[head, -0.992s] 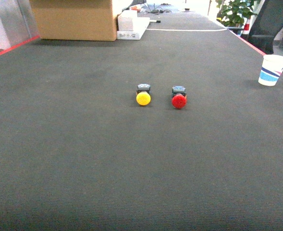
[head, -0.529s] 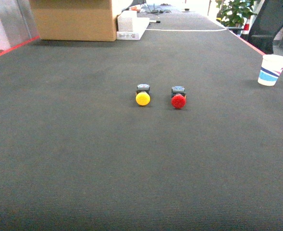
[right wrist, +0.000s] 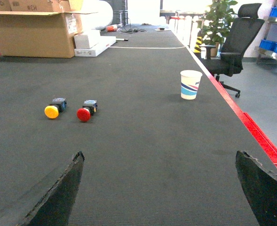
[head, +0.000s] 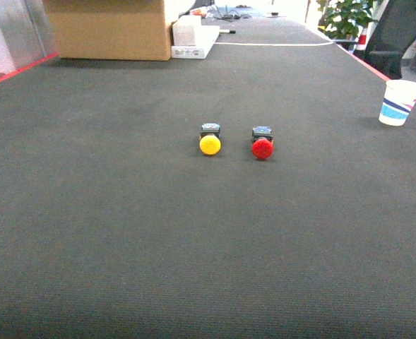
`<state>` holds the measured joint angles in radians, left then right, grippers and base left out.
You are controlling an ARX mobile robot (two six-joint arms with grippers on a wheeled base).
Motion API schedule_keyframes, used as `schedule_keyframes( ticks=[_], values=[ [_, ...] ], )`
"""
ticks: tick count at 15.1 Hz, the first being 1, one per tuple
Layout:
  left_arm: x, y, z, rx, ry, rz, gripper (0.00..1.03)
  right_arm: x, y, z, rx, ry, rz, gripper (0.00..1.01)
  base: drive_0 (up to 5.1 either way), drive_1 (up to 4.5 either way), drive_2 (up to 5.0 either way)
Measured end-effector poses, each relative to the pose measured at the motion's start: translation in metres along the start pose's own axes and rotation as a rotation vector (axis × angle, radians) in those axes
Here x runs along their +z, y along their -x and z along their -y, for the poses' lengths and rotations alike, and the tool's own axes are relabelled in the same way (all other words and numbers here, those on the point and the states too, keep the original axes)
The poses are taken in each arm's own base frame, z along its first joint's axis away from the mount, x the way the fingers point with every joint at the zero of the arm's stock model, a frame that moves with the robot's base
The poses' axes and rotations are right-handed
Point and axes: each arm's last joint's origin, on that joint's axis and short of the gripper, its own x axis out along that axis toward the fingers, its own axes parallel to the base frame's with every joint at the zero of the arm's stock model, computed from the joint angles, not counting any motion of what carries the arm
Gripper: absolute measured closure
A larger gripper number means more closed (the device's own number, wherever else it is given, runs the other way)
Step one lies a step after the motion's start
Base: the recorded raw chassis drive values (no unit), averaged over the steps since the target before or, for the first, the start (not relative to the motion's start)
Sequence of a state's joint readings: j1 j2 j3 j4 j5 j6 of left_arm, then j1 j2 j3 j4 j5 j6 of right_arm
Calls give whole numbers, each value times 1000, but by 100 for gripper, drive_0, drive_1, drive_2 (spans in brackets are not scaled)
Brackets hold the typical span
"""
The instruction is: Pick blue part to blue bin on bottom shelf
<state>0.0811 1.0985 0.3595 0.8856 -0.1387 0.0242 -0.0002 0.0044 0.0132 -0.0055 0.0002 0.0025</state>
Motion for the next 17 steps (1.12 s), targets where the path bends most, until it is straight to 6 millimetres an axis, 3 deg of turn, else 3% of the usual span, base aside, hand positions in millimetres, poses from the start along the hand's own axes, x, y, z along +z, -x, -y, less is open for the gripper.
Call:
schedule_keyframes(
  ticks=[5,17],
  values=[
    [13,-20,4,-8,8,43,58,0,0,0,0,0,0,3,0,0,0],
    [14,-31,8,-36,28,54,58,0,0,0,0,0,0,3,0,0,0]
  ],
)
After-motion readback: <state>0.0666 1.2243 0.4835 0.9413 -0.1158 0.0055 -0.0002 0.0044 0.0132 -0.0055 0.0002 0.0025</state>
